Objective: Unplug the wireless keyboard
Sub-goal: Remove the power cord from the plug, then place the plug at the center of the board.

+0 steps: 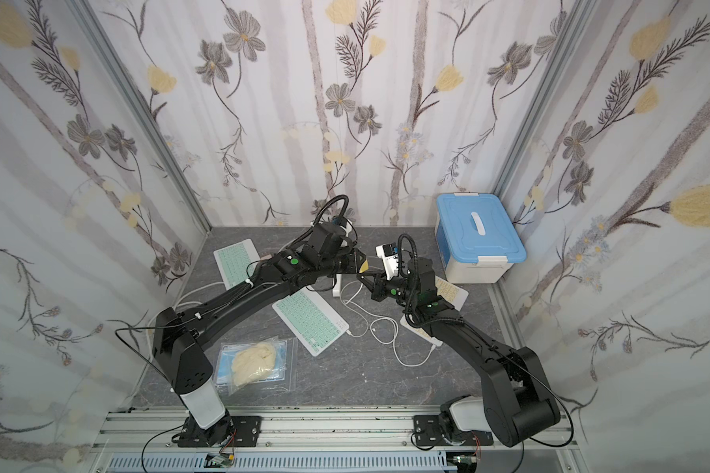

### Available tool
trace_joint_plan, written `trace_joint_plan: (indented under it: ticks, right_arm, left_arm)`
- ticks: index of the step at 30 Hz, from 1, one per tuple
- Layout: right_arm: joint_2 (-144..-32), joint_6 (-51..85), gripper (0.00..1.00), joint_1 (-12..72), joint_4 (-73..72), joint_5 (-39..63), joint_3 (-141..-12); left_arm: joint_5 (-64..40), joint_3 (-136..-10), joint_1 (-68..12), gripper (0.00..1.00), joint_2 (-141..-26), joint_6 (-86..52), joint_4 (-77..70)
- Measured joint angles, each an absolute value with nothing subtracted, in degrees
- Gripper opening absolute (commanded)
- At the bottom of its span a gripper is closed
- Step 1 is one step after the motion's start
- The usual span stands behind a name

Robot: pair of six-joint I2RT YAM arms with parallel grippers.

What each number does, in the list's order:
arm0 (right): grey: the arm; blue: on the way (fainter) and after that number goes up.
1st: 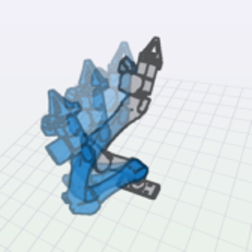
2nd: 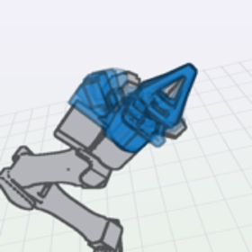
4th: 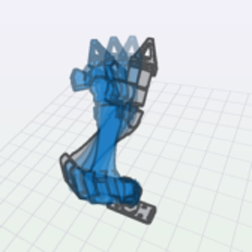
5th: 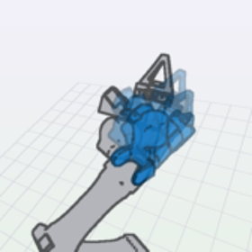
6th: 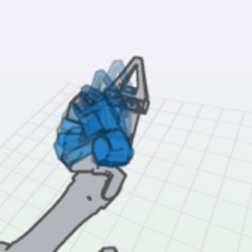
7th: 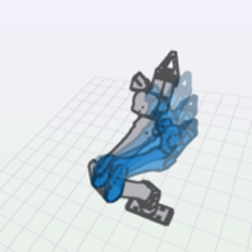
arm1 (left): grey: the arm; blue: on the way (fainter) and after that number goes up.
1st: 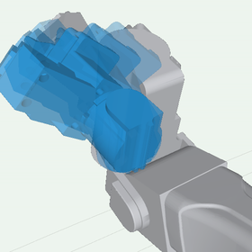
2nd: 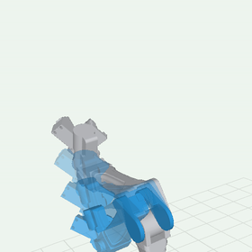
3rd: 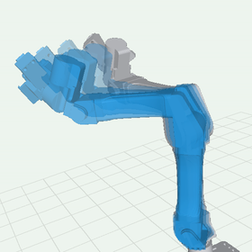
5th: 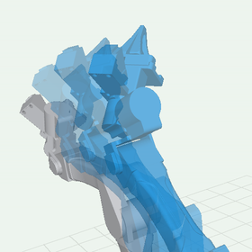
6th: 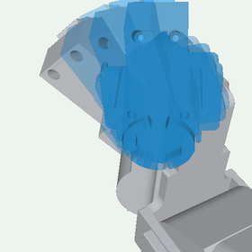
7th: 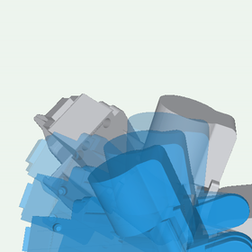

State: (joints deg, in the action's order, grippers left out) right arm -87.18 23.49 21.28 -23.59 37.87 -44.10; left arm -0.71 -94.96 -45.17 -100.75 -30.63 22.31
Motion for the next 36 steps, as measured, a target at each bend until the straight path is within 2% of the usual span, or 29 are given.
trace_joint_plan:
  ticks: [5, 14, 20, 28, 31, 36]
  right_arm:
    - [-87.94, 23.49, 0.0, 21.41, -18.87, 35.83, -43.35]
    - [-85.34, 21.45, 0.0, 20.56, -13.63, 33.5, -42.76]
    - [-77.76, 21.1, 0.0, 15.92, -4.19, 21.52, -43.66]
    - [-67.11, 23.07, 0.0, 5.65, 5.37, -2.11, -46.52]
    - [-66.92, 24.88, 0.0, 2.33, 7.64, -5.06, -44.4]
    - [-67.13, 27.77, 0.0, -0.19, 9.61, -3.95, -38.37]
  left_arm:
    - [1.54, -95.0, -43.24, 0.0, -99.53, -30.59, 19.22]
    - [-0.45, -96.31, -40.95, 0.0, -98.59, -28.47, 19.73]
    - [-2.39, -93.91, -40.69, 0.0, -97.51, -28.34, 19.9]
    - [-6.28, -93.21, -41.67, 0.0, -102.04, -28.82, 19.7]
    - [-7.99, -95.04, -43.48, 0.0, -106.41, -28.91, 20.08]
    - [-9.15, -99.2, -46.11, 0.0, -114.08, -28.47, 20.64]
